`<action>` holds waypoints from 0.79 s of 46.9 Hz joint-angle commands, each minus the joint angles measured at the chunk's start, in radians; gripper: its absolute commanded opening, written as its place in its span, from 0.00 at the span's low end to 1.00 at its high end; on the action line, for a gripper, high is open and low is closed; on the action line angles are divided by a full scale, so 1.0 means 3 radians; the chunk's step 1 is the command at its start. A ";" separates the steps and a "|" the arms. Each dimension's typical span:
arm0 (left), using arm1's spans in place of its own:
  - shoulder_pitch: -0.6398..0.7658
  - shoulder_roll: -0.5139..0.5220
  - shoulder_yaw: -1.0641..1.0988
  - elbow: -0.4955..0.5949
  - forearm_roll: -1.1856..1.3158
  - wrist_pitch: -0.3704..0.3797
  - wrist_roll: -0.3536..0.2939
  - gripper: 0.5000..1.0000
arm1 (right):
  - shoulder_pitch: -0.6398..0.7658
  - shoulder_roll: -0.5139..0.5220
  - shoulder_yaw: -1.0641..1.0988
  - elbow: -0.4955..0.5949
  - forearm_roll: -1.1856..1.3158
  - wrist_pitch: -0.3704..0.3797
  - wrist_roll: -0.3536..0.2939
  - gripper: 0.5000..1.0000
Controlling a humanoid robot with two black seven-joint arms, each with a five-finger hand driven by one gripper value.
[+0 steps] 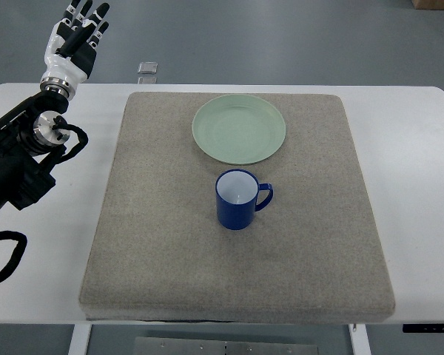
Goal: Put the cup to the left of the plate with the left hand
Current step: 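Raise the left hand and open its fingers above the table edge, then reach the open left hand across the pad toward the blue mug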
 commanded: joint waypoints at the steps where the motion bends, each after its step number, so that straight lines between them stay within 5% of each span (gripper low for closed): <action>1: -0.0006 -0.0005 0.0019 -0.0005 0.0008 0.0051 0.0005 0.99 | 0.0000 0.0000 0.0000 0.0000 0.0000 0.0000 0.0000 0.87; 37: -0.0185 0.0199 0.1000 -0.0552 0.0018 0.0225 0.0051 0.99 | 0.0000 0.0000 0.0000 0.0000 0.0000 0.0000 0.0000 0.87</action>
